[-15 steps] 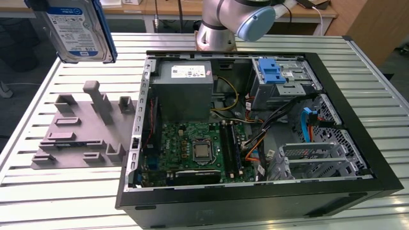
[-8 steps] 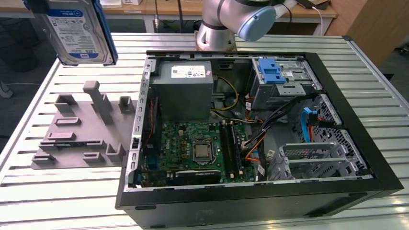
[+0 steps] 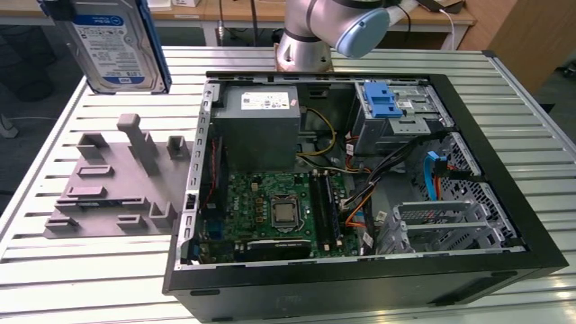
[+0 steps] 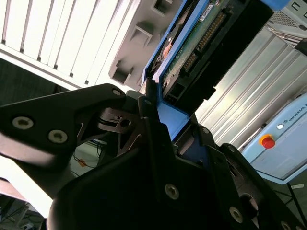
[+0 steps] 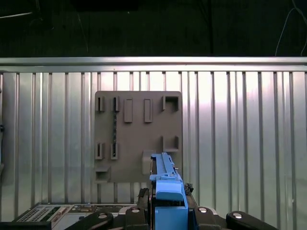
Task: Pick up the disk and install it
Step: 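Pick up the disk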
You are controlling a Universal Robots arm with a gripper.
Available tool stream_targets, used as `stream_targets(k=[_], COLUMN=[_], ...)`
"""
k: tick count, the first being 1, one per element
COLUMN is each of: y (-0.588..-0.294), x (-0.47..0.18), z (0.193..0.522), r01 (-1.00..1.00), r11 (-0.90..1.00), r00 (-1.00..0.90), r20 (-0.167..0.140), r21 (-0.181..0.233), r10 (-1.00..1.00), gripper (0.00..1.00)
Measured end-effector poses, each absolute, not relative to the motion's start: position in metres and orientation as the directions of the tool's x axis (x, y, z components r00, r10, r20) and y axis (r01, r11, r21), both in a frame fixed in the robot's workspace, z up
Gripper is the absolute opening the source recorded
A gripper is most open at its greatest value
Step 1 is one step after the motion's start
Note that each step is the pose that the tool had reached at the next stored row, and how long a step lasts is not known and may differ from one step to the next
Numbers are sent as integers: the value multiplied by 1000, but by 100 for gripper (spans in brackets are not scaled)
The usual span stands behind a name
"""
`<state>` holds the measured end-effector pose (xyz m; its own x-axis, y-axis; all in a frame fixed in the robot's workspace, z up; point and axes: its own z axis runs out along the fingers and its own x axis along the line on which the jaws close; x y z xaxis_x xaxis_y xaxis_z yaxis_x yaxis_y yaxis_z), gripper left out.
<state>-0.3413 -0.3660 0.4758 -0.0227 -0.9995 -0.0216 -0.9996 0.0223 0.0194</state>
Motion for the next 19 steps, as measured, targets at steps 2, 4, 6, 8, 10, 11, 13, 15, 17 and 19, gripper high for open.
stream_targets(k=[2,4,6,8,10,11,13,15,17,19], y=[-367,-367,-368,-368,-369,-369,-369,-369,-369,-369], x=[-339,-336,-334,-332,-330,-329,-329,-329,-329,-329], z=[476,476,476,476,476,476,476,476,476,476], r01=[-1000,-1000,-1000,-1000,-1000,-1000,-1000,-1000,-1000,-1000], r11=[22,22,22,22,22,22,22,22,22,22], r00=[-23,-23,-23,-23,-23,-23,-23,-23,-23,-23], r20=[-22,-22,-22,-22,-22,-22,-22,-22,-22,-22], r21=[19,19,19,19,19,19,19,19,19,19], r10=[-1000,-1000,-1000,-1000,-1000,-1000,-1000,-1000,-1000,-1000], gripper=[36,36,36,36,36,36,36,36,36,36])
